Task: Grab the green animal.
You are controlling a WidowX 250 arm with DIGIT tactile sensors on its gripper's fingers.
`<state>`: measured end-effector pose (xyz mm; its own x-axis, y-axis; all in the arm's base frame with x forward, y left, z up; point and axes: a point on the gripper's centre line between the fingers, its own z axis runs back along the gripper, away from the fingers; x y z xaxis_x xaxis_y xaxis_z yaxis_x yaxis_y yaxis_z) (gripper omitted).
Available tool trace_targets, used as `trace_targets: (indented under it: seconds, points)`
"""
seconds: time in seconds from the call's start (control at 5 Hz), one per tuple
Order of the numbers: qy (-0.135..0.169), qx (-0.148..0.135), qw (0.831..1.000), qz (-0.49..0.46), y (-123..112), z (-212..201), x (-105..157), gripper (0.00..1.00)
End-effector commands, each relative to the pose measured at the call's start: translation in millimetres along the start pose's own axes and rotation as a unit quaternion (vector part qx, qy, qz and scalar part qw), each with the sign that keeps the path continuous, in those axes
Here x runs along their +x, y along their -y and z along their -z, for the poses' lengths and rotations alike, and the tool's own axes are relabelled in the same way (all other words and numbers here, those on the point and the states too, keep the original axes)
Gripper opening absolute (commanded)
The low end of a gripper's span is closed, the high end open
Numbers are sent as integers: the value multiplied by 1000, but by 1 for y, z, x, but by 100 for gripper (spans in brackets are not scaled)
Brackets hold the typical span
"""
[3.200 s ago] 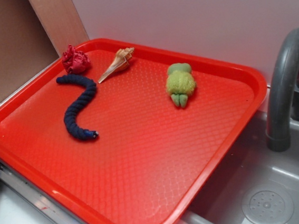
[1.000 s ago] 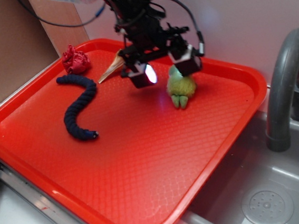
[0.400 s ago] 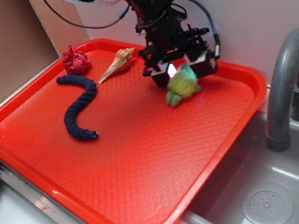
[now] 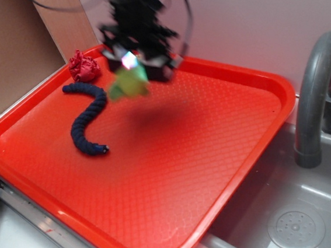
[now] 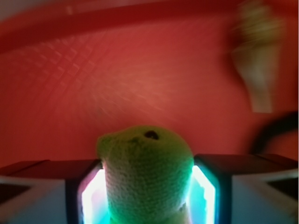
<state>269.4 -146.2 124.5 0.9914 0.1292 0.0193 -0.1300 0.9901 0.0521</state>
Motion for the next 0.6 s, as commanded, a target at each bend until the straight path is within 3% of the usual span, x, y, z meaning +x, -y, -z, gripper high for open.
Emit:
trace_targets:
  seconds: [0.0, 0.2, 0.4]
  points:
    - [93, -69, 993, 33, -48, -99, -42, 0]
    - [110, -85, 988, -67, -83, -142, -50, 0]
    - [130, -120, 973, -152, -104, -157, -52, 0]
